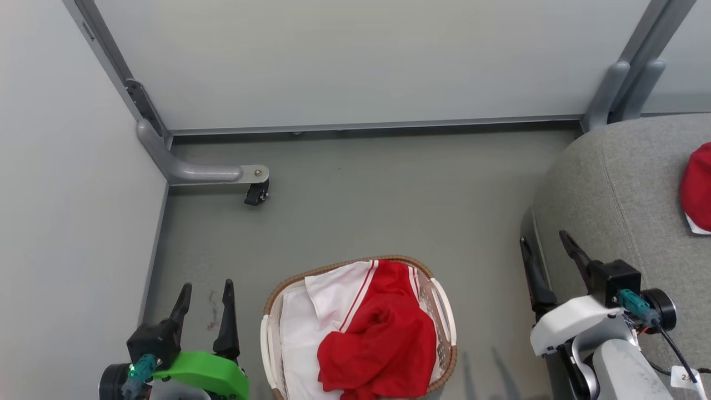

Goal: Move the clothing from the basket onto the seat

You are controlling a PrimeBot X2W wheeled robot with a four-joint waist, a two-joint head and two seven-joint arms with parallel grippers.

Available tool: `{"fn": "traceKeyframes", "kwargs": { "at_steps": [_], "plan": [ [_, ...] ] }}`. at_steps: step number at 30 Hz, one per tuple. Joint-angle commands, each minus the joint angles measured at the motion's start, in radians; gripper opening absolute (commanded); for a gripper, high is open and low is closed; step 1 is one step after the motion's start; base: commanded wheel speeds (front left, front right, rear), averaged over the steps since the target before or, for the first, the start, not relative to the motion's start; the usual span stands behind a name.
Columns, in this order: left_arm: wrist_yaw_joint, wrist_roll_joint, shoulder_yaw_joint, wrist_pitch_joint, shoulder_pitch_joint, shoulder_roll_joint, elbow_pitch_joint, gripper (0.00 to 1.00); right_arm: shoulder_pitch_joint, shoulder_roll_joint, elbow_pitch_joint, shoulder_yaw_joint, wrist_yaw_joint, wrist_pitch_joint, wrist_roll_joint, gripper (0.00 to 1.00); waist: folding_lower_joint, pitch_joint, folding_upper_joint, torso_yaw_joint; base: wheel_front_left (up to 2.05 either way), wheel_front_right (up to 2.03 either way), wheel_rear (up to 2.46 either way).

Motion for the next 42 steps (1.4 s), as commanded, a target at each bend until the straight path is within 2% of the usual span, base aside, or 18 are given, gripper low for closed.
{"fn": "traceKeyframes", "kwargs": {
  "at_steps": [1,10,19,24,35,42],
  "plan": [
    [-0.007,-0.013,-0.005,0.001,-0.020,0.001,0.002,1.00,-0.017,-0.004,-0.007,-0.001,-0.001,-0.002,0.008,1.00,0.0000,0.030,0.0000,-0.016,0.00,0.00,0.00],
    [-0.025,-0.055,-0.094,0.001,-0.168,0.002,0.030,1.00,-0.150,-0.004,-0.084,0.041,-0.001,-0.002,0.030,1.00,0.0000,0.249,0.0000,-0.091,0.00,0.00,0.00],
    [-0.024,-0.102,-0.256,0.001,-0.371,0.003,0.060,1.00,-0.270,-0.003,-0.169,0.065,-0.001,-0.002,0.048,1.00,0.0000,0.471,0.0000,-0.158,0.00,0.00,0.00],
    [-0.024,-0.141,-0.363,0.001,-0.480,0.038,0.101,1.00,-0.313,-0.003,-0.204,0.068,-0.001,-0.002,0.064,1.00,0.0000,0.571,0.0000,-0.191,0.00,0.00,0.00],
    [-0.024,-0.192,-0.487,0.001,-0.631,0.067,0.245,1.00,-0.343,-0.003,-0.271,0.087,-0.001,-0.002,0.091,1.00,0.0000,0.711,0.0000,-0.248,0.00,0.00,0.00],
    [-0.024,-0.227,-0.544,0.001,-0.681,0.058,0.347,1.00,-0.338,-0.003,-0.281,0.097,-0.001,-0.002,0.096,1.00,0.0000,0.755,0.0000,-0.273,0.00,0.00,0.00]
  ]
}}
